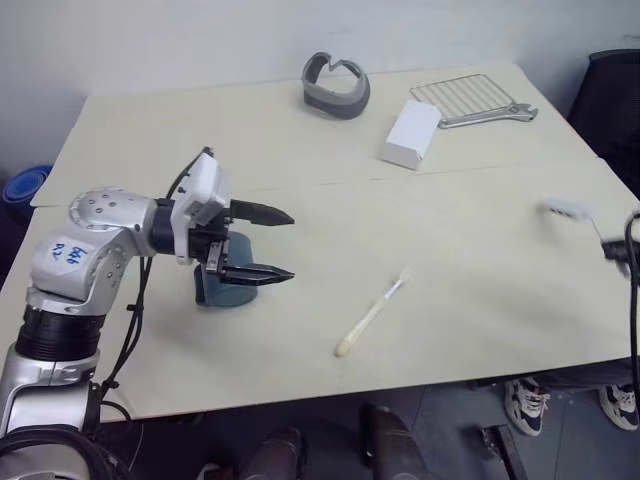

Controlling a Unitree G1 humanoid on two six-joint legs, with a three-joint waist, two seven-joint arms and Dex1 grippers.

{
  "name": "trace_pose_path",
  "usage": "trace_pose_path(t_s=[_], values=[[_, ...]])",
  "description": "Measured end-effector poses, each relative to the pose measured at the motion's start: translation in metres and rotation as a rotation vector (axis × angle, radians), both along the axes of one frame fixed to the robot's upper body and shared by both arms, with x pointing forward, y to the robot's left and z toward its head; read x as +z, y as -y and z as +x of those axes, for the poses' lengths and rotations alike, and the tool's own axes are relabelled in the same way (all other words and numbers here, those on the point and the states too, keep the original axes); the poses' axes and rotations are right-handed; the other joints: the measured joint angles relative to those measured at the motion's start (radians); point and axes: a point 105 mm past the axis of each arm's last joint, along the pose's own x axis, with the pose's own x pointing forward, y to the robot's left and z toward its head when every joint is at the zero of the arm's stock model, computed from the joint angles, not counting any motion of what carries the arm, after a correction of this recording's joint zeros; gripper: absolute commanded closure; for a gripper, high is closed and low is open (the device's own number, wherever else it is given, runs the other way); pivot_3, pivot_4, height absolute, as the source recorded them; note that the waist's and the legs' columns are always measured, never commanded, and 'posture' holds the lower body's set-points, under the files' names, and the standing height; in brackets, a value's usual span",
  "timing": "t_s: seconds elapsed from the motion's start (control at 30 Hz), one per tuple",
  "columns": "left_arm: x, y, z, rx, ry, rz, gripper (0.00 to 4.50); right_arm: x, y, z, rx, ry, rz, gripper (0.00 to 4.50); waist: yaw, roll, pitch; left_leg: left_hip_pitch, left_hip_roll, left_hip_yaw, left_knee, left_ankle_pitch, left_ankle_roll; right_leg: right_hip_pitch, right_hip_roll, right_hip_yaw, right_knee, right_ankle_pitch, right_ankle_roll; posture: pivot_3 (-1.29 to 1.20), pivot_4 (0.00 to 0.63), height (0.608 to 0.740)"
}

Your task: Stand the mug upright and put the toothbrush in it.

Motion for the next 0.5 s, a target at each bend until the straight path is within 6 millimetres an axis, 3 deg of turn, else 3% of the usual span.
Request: trace_pose_path(t_s=[0.17,0.27,0.5], values=[[0.004,0.011,0.005,-0.052,0.016,-0.002,0.00,-0.050,-0.040,-0.001,0.060,-0.044,0.117,4.48,0.000,0.000,0.000,0.005,0.001,0.006,-0.001,0.000,0.000,0.001,0.002,0.005,-0.001,0.002,-0.001,0.00,0.150,0.740],[0.002,0.013,0.009,-0.061,0.004,-0.002,0.00,-0.058,-0.045,0.005,0.044,-0.022,0.109,3.70,0.007,0.001,0.000,0.004,0.000,0.006,-0.001,0.000,0.000,0.000,0.003,0.005,-0.001,0.002,-0.001,0.00,0.150,0.740],[0.000,0.011,0.011,-0.055,-0.008,-0.001,0.00,-0.038,-0.022,0.005,-0.040,0.049,-0.028,1.53,0.012,0.001,0.000,0.003,-0.001,0.004,-0.001,0.000,0.001,0.001,0.003,0.001,-0.003,0.002,-0.001,0.00,0.150,0.740]])
